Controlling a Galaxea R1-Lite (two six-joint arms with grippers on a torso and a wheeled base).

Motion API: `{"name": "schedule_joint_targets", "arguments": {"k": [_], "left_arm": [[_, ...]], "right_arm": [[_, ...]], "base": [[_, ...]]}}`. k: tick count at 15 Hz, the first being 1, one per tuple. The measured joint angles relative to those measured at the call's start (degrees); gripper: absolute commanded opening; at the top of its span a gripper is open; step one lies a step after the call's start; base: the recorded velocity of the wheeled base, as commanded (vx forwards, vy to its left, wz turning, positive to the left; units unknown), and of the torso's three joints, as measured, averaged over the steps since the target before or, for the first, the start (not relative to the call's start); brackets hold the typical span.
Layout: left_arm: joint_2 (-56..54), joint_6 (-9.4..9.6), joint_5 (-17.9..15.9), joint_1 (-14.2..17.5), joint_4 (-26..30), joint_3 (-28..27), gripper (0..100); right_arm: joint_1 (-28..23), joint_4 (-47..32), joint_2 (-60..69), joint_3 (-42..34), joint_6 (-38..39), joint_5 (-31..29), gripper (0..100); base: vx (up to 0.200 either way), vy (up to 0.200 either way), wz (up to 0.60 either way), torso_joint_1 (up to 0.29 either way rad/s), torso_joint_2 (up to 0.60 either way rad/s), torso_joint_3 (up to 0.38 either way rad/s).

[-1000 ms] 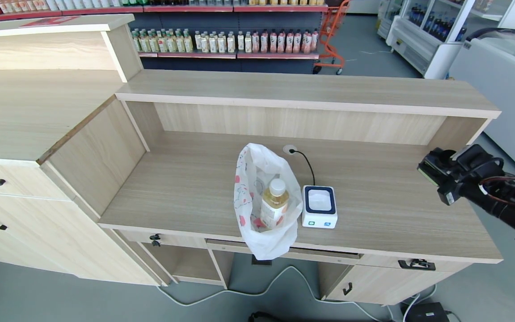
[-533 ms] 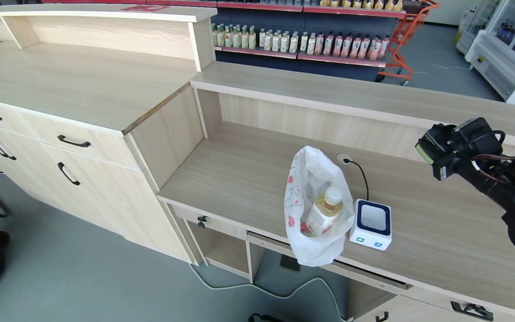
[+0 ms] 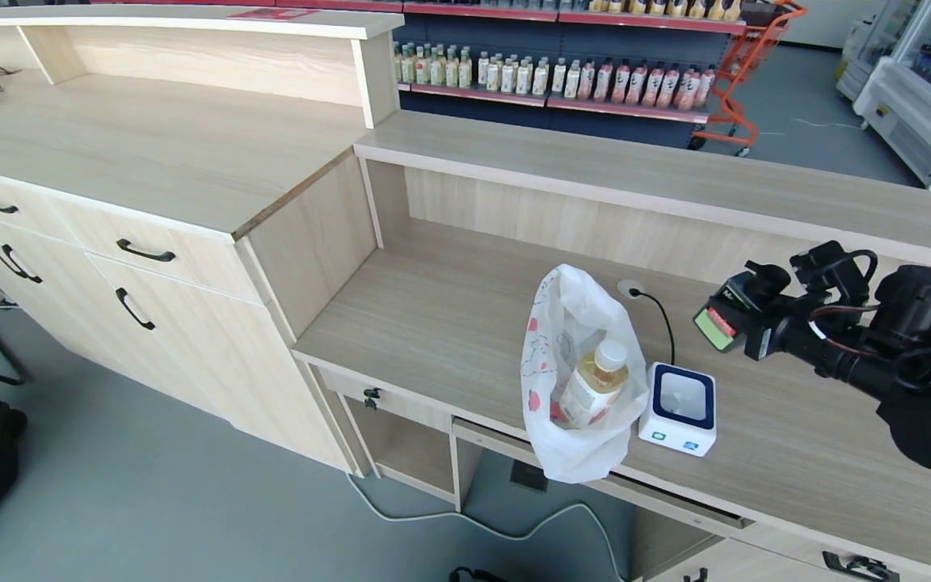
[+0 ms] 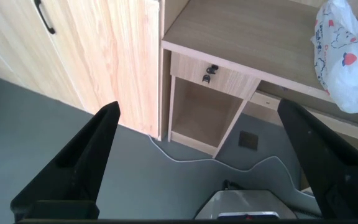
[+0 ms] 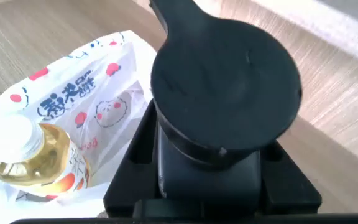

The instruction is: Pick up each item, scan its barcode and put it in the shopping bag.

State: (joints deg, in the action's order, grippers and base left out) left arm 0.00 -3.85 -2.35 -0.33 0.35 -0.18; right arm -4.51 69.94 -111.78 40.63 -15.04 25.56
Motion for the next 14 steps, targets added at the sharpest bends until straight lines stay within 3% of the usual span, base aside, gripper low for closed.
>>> {"name": "schedule_joint_targets", "arguments": {"k": [8,14], "left_arm": [[0.0,0.0,-0.02,0.0,-0.02,0.0,100],[0.0,0.0,-0.02,0.0,0.0,0.0,100]], "right_arm": [[8.36,-5.23,-11.29,14.98,0.32,0.16,0],[10.63,-7.49,-18.24,21.3,0.0,-0.11,0]], "base": [[0.0,0.0,0.0,0.0,0.0,0.0],[0.0,0.0,0.0,0.0,0.0,0.0]]}}
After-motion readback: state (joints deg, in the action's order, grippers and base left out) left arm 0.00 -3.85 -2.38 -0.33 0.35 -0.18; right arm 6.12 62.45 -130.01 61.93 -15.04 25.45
